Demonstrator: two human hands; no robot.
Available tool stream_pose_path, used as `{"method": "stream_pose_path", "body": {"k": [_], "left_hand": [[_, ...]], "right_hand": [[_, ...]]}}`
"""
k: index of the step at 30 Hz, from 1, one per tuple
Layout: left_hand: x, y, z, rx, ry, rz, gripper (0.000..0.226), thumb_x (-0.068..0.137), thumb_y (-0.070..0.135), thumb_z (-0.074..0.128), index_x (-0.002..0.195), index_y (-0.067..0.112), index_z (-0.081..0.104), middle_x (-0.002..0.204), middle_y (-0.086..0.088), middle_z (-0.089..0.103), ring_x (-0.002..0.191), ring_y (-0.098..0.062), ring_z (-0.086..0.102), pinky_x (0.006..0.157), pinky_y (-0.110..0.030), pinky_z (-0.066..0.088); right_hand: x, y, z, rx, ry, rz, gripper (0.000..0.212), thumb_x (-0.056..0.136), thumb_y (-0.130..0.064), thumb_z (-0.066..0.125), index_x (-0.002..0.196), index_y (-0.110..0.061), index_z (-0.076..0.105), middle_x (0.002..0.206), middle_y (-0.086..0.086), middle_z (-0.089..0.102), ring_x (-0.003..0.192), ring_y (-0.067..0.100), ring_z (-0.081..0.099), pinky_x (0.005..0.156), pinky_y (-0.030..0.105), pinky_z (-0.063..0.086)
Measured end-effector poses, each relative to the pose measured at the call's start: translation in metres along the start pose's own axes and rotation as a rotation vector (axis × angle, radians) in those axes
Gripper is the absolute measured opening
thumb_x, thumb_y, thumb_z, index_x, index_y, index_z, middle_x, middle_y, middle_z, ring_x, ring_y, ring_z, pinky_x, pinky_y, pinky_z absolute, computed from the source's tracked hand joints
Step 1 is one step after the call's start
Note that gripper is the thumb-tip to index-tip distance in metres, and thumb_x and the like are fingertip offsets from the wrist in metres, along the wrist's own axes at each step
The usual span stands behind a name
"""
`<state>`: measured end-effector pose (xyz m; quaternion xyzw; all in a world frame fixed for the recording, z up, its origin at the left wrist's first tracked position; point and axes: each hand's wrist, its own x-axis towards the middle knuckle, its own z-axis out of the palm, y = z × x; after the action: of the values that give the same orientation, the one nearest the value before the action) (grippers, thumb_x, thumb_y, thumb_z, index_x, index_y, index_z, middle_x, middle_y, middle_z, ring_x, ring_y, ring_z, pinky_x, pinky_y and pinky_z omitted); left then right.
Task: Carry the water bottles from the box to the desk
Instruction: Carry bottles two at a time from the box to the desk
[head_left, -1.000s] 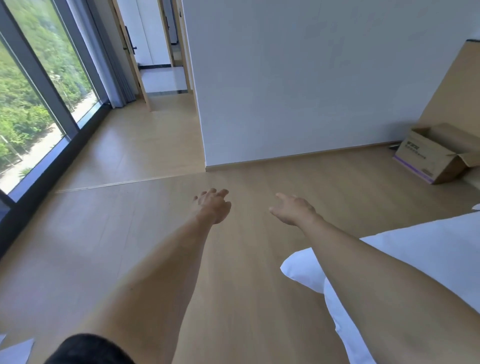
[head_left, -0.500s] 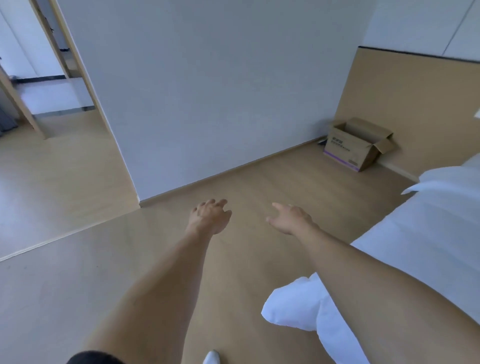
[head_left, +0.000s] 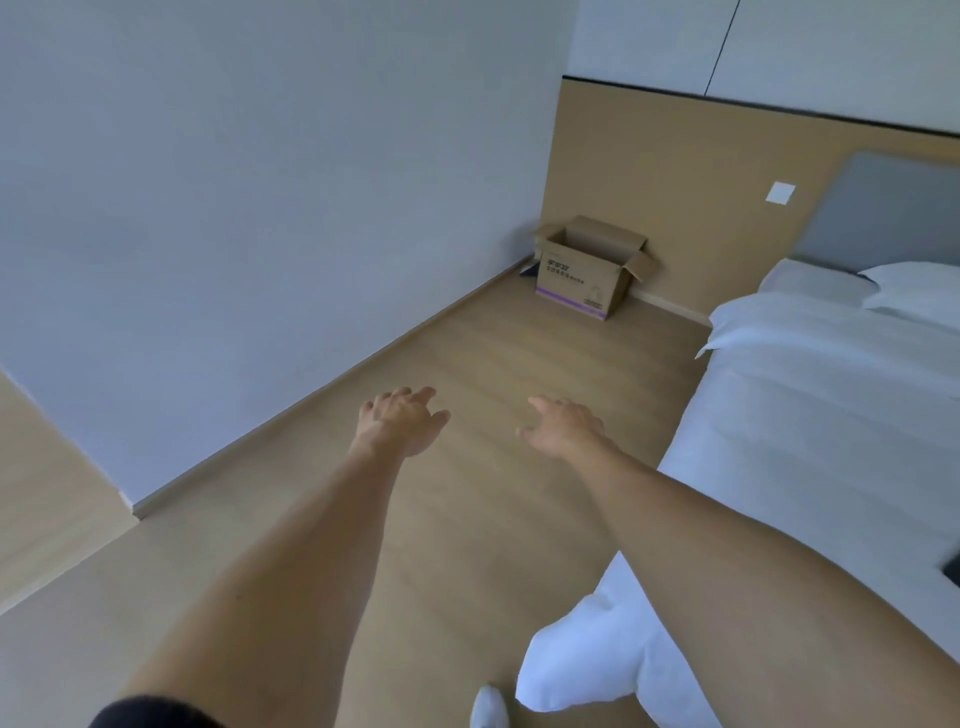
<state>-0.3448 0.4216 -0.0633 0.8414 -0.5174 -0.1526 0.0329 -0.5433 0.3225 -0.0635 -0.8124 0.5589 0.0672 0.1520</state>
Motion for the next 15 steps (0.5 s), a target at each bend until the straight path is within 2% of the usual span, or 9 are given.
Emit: {"method": "stream_pose_path", "body": {"k": [8, 15], "left_hand": [[0.112, 0.011, -0.017, 0.070, -0.024, 0.093, 0.064, 0.099, 0.060, 0.038, 0.157, 0.035, 0.027, 0.159, -0.004, 0.035, 0.146, -0.028, 0.032, 0.117, -0.046, 0.025], [0.260, 0.026, -0.058, 0.122, 0.031, 0.119, 0.061, 0.100, 0.059, 0.037, 0.155, 0.033, 0.032, 0.156, -0.001, 0.041, 0.143, -0.026, 0.036, 0.116, -0.043, 0.027]], "right_hand": [[0.104, 0.002, -0.011, 0.089, 0.011, 0.103, 0.066, 0.092, -0.062, 0.050, 0.150, -0.036, 0.033, 0.150, 0.006, 0.042, 0.137, 0.031, 0.041, 0.105, 0.040, 0.036], [0.239, 0.006, -0.054, 0.153, -0.012, 0.103, 0.065, 0.093, -0.059, 0.049, 0.151, -0.034, 0.033, 0.150, 0.005, 0.042, 0.138, 0.029, 0.039, 0.107, 0.041, 0.034]]}}
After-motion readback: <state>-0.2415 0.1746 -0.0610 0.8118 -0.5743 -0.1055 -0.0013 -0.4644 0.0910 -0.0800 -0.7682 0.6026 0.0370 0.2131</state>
